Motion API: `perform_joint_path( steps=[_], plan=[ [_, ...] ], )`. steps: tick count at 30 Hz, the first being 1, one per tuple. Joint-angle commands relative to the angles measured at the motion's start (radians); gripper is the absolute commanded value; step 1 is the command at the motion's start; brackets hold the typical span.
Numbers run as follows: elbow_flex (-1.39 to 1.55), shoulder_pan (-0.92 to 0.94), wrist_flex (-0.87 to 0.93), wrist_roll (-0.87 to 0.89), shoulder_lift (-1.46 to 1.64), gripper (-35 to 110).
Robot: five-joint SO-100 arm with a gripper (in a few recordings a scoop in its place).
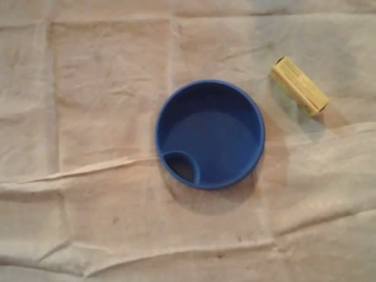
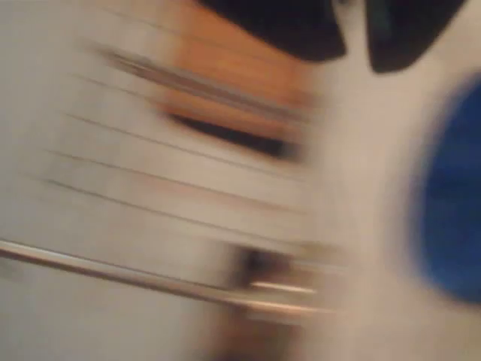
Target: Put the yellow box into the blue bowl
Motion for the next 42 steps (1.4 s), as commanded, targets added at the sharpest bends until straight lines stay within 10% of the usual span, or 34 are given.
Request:
perform_joint_path(
  steps=[1, 20, 42],
  plan=[
    [-0.021, 0.005, -0.069, 0.158, -0.187, 0],
    [-0.035, -0.008, -0.356, 0.729, -0.841, 0],
    [-0.538, -0.008, -0.416, 0.765, -1.413, 14]
  ],
)
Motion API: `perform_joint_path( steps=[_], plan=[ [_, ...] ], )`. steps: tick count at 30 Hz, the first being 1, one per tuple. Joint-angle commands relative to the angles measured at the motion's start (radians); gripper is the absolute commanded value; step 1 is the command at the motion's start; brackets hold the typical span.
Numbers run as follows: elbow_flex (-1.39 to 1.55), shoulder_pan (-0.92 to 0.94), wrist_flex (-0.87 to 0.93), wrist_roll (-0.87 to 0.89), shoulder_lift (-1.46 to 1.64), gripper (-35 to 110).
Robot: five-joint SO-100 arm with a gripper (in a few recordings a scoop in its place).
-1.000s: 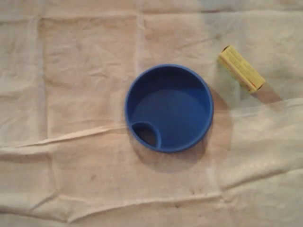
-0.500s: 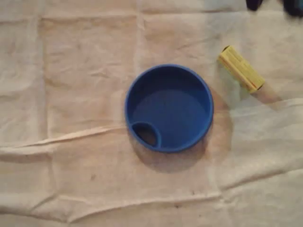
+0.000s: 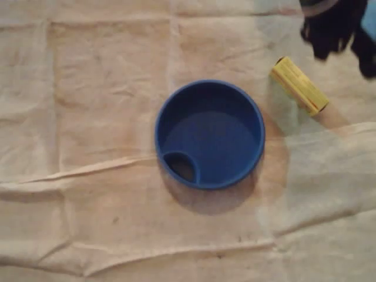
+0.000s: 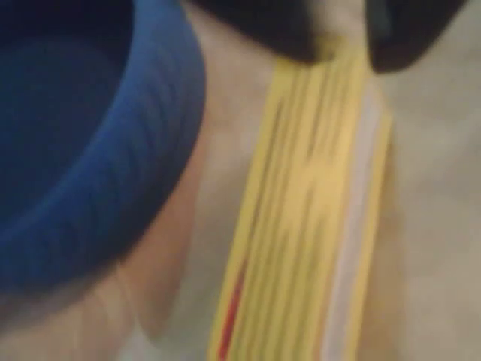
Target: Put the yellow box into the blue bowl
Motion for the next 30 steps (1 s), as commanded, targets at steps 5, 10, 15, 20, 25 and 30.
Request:
perform_joint_path(
  steps=[5, 10, 15, 20, 25, 30],
  plan=[
    [-0.158, -0.003, -0.011, 0.025, -0.061, 30],
    [-0.163, -0.008, -0.011, 0.143, -0.101, 38],
    [-0.164, -0.008, -0.012, 0.204, -0.163, 39],
    [-0.166, -0.008, -0.026, 0.212, -0.202, 39],
    [-0.178, -0.009, -0.028, 0.207, -0.255, 39],
    [-0.313, -0.009, -0.028, 0.207, -0.333, 39]
  ],
)
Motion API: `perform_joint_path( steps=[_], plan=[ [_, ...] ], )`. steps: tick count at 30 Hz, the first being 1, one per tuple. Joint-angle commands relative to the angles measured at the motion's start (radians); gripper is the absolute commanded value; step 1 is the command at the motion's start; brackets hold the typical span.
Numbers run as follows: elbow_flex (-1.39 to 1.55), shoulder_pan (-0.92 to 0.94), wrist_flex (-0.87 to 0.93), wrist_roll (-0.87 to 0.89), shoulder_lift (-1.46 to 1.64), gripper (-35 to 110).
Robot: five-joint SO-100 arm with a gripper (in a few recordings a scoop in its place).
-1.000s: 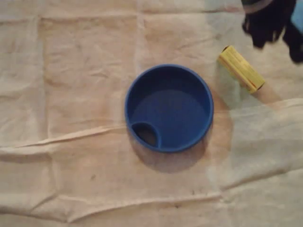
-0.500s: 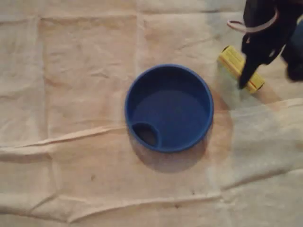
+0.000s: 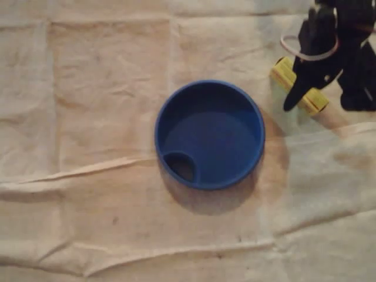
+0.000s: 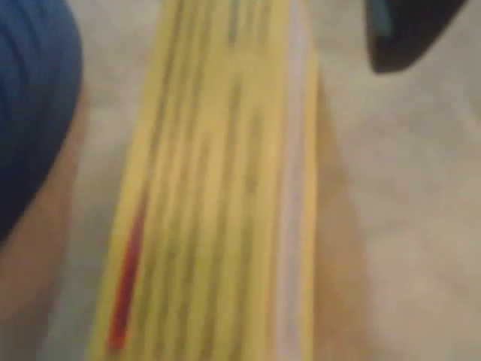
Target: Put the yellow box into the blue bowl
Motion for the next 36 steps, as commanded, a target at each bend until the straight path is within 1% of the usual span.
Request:
perform_joint_path(
  steps=[1, 7, 11, 14, 21, 36],
  plan=[
    [-0.187, -0.009, -0.021, 0.008, -0.031, 39],
    [-0.354, -0.049, 0.028, 0.011, -0.138, 39],
    [-0.379, -0.078, 0.121, 0.012, -0.169, 39],
    [-0.382, -0.089, 0.150, 0.012, -0.187, 39],
    [-0.382, -0.089, 0.106, 0.012, -0.219, 39],
    [-0.380, -0.021, 0.112, 0.012, -0.305, 39]
  ],
)
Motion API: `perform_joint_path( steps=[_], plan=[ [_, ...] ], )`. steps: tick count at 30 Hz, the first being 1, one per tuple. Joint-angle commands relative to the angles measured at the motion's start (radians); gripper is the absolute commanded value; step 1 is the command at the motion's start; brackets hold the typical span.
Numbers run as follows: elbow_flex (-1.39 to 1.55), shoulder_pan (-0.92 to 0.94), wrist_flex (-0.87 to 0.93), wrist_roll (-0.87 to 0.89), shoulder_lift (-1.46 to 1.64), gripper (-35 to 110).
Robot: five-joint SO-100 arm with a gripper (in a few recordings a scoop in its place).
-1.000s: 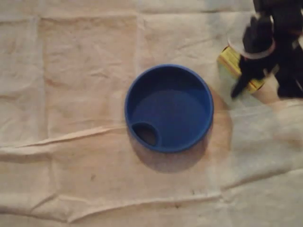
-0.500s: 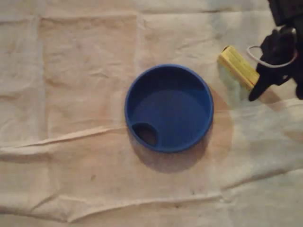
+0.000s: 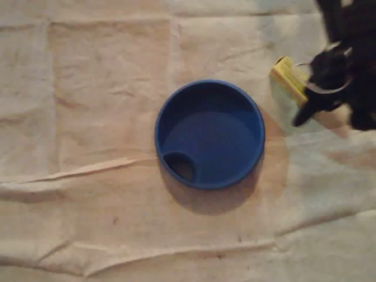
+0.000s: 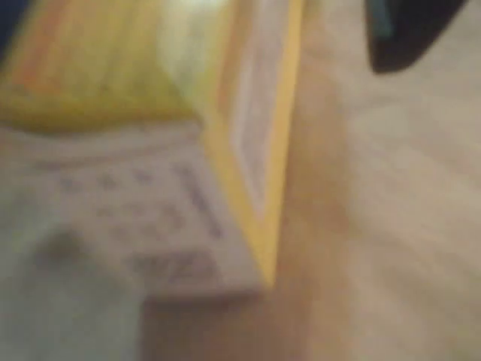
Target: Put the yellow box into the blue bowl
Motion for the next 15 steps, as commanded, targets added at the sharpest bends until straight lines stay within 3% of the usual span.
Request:
perform_joint_path(
  steps=[1, 15],
  plan=[
    [-0.060, 0.000, -0.008, 0.011, 0.031, 39],
    [-0.060, -0.044, -0.020, 0.011, 0.026, 39]
  ],
)
